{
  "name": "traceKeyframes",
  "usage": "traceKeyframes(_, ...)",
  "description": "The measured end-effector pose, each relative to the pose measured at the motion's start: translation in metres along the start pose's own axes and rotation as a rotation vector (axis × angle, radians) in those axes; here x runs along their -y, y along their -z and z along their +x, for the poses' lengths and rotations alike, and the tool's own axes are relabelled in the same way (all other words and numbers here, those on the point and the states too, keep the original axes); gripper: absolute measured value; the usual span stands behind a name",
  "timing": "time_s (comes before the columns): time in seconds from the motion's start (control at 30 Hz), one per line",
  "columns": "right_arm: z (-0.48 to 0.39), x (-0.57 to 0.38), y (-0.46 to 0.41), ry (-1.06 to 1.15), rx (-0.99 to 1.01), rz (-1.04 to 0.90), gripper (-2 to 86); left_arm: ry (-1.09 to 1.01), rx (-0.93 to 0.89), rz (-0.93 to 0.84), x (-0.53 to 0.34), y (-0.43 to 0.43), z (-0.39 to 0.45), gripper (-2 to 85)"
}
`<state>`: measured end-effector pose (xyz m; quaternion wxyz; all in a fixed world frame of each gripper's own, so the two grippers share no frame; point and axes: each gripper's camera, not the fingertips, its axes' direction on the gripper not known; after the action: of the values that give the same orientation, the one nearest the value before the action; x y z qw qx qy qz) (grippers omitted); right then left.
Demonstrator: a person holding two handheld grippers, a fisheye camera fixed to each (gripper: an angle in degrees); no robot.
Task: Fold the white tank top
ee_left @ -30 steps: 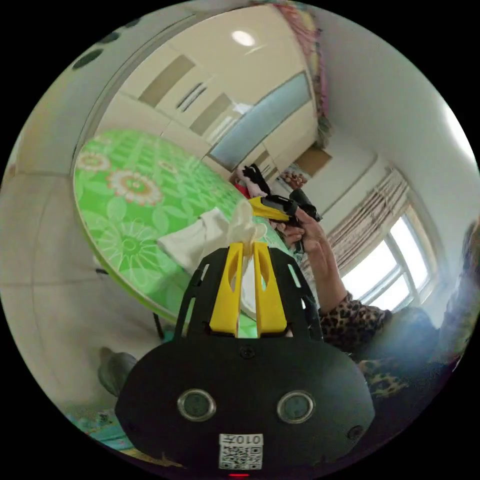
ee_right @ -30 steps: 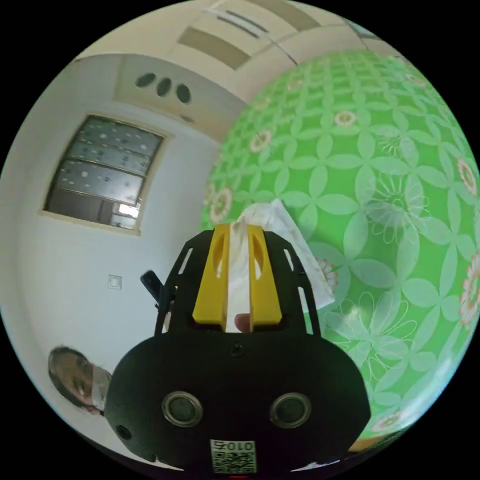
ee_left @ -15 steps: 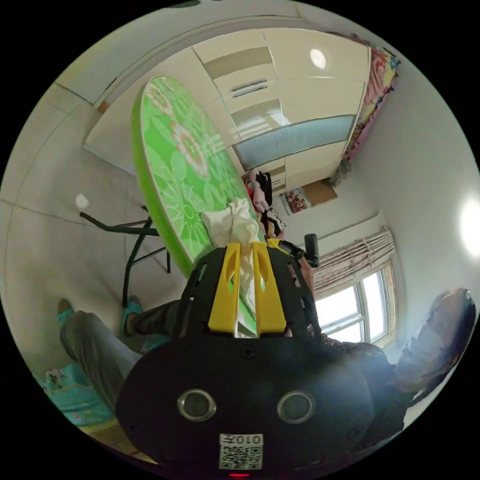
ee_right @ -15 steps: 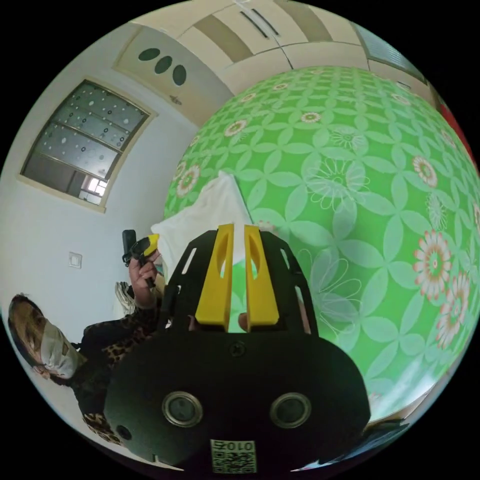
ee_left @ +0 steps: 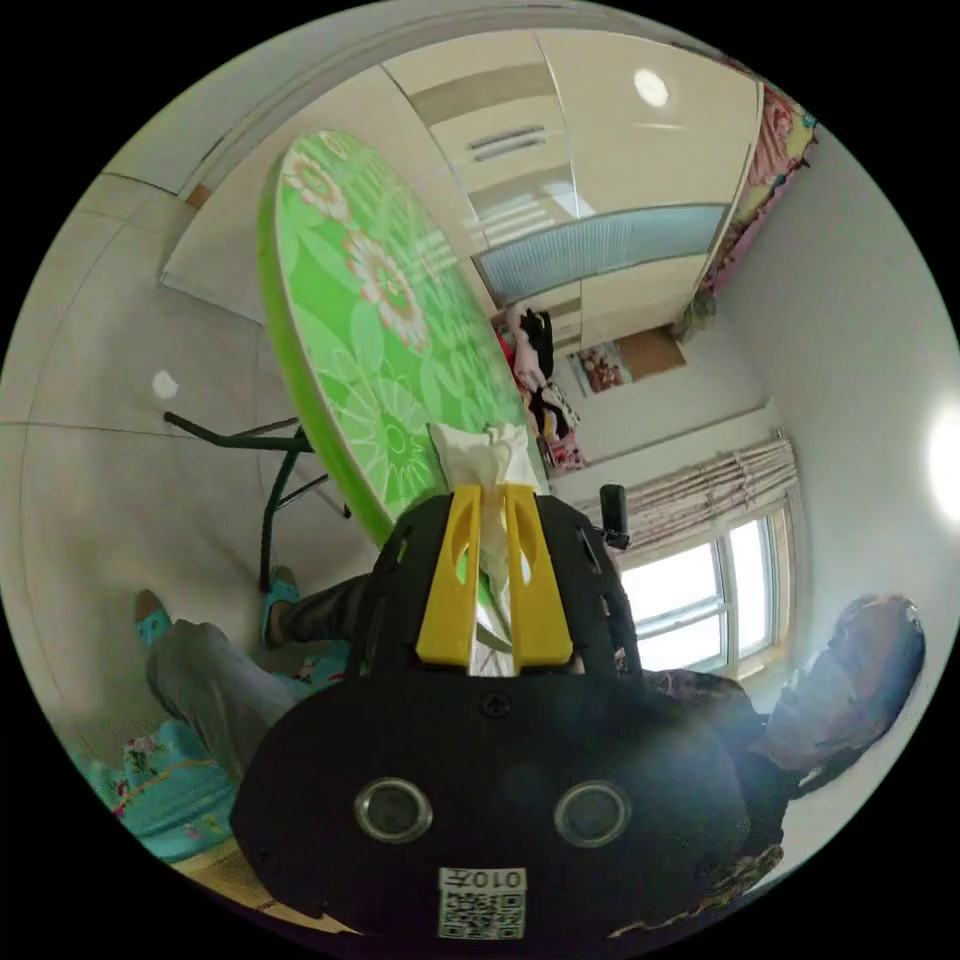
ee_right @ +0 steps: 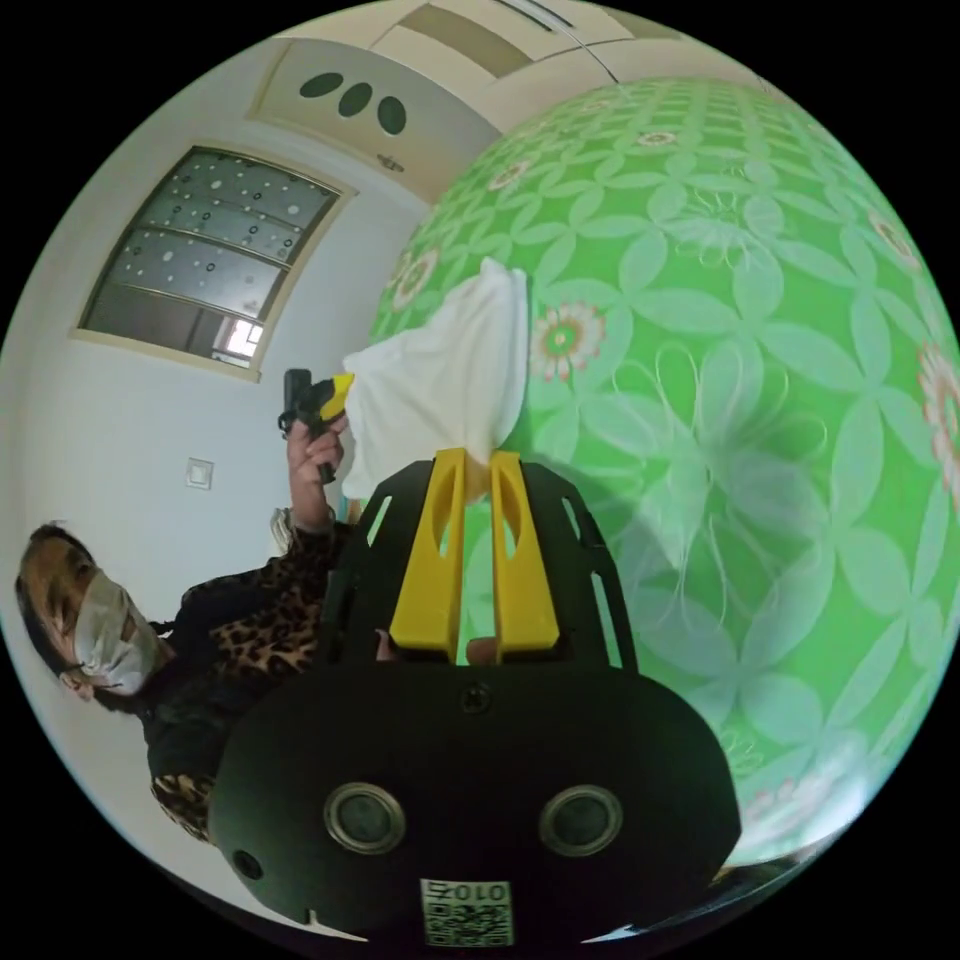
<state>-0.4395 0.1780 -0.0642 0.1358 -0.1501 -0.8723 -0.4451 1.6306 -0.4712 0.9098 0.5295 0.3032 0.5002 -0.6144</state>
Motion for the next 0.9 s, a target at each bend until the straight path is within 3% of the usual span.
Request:
traceKeyframes(0.23, -0.003, -0.066, -0.001, 0.006, 0.087, -0.014, 7.9, -0.077, -0.068, -0.223, 0.018, -0.02, 0.006, 1.2)
traceKeyframes(0.4, 0.013, -0.069, 0.043, -0.044, 0.085, 0.15, 9.8, 0.003, 0.007, -0.094, 0.007, 0.011, 0.0, 0.2)
traceKeyframes(0.5, 0.001, -0.048, 0.058, 0.01, 0.033, 0.224, 6.8, -0.111, 0.087, -0.046, -0.006, 0.008, 0.046, 0.0)
traceKeyframes(0.57, -0.013, -0.026, 0.054, 0.07, 0.009, 0.193, 4.9, -0.262, 0.034, -0.147, -0.014, -0.038, 0.1, 0.0)
traceKeyframes(0.63, -0.028, 0.007, 0.038, 0.094, -0.064, 0.084, 3.8, -0.331, 0.107, -0.237, -0.021, -0.082, 0.128, 0.0)
traceKeyframes(0.8, -0.033, 0.056, 0.006, 0.103, -0.273, -0.111, 2.8, -0.287, 0.148, -0.405, -0.038, -0.158, 0.118, -0.2)
traceKeyframes(0.9, -0.001, 0.07, 0.025, 0.041, -0.091, -0.027, 2.9, -0.274, 0.148, -0.359, -0.044, -0.156, 0.119, -0.2)
